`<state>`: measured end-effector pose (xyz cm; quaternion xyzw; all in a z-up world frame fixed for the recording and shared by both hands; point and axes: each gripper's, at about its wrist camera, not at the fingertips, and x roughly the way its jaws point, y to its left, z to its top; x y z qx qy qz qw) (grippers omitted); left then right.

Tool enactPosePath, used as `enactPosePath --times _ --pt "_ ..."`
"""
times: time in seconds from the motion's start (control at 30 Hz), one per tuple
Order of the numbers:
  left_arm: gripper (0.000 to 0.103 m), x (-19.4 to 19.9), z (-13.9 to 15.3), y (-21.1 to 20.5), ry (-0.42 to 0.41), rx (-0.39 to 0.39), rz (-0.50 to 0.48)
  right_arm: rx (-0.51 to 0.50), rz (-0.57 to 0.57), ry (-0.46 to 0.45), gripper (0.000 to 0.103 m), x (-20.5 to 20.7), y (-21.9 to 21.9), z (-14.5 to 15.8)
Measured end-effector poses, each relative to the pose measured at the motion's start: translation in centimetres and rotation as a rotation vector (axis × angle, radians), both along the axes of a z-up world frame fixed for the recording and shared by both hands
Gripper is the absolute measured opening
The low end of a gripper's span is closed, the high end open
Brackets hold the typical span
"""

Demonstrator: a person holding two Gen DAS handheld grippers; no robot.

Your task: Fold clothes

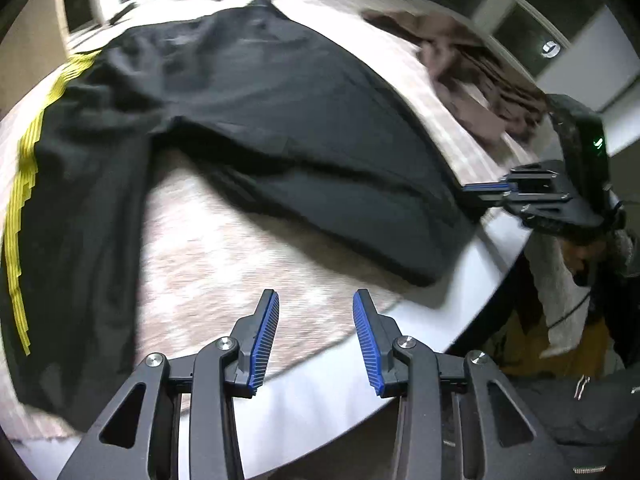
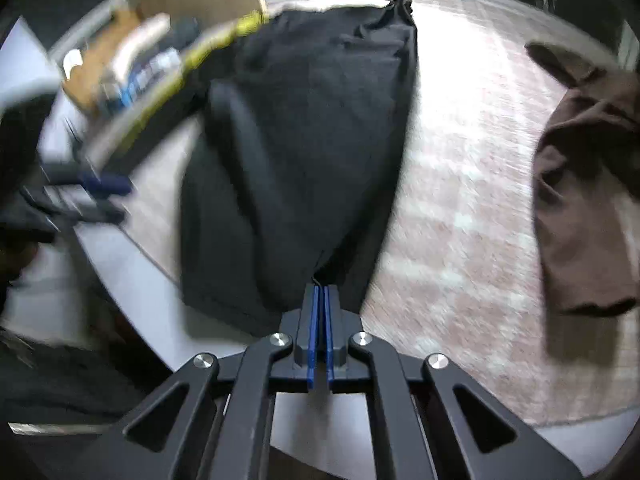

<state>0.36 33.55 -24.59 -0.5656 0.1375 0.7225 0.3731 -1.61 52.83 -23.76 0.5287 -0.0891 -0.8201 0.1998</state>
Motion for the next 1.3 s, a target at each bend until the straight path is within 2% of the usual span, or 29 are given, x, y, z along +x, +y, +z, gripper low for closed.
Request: enactPosePath --times 0.13,0.23,0.33,0.53,0.67,0.8,0.87,0.9,0.93,0.97,1.17,1.3 --pt "0.037 -0.5 0.2 -0.6 0.007 0.005 0.031 -0.21 -0.228 0.072 0.003 -2.4 6.2 3.2" --pt "0.037 -0.8 0.4 -1.1 0.013 0.008 0.054 -0.182 -0.319 0.11 0.003 -3.9 8.8 4.1" --pt "0.037 -0.8 -0.1 0.5 0.008 0.014 0.028 -0.186 -0.347 0.076 0.003 -5.5 9.7 3.3" --pt "0.037 -1.4 -0.6 5.1 0.021 0.04 -0.012 -0.149 -0.324 0.04 0.003 -6.4 9.2 1.9" --pt "0.04 -1.6 -1.4 7.6 0.034 0.012 -0.054 -0.141 -0.309 0.023 0.003 -6.6 8.9 1.1" --pt "0.04 -1.7 -2.3 9.5 0.102 -0.033 -0.074 -0.138 -0.303 0.017 0.003 -6.5 9.0 1.1" --pt "0.034 -1.7 -2.8 10.4 0.141 -0.057 -0.083 -0.133 -0.301 0.015 0.003 -6.4 8.9 1.2" --pt "0.018 -1.8 -2.8 10.6 0.15 -0.064 -0.087 -0.132 -0.3 0.015 0.003 -6.4 9.0 1.3" --pt "0.005 -2.1 -2.8 10.5 0.137 -0.065 -0.088 -0.133 -0.3 0.017 0.003 -6.2 9.0 1.5" --pt "0.003 -2.2 -2.4 10.0 0.118 -0.06 -0.087 -0.136 -0.3 0.019 0.003 -6.0 9.0 1.8" --pt "0.003 -1.5 1.5 5.5 0.037 0.002 -0.086 -0.165 -0.279 0.034 0.003 -3.6 8.4 3.9" --pt "0.003 0.3 3.5 3.2 0.041 -0.015 -0.105 -0.168 -0.226 0.009 0.003 -0.7 6.5 4.2"
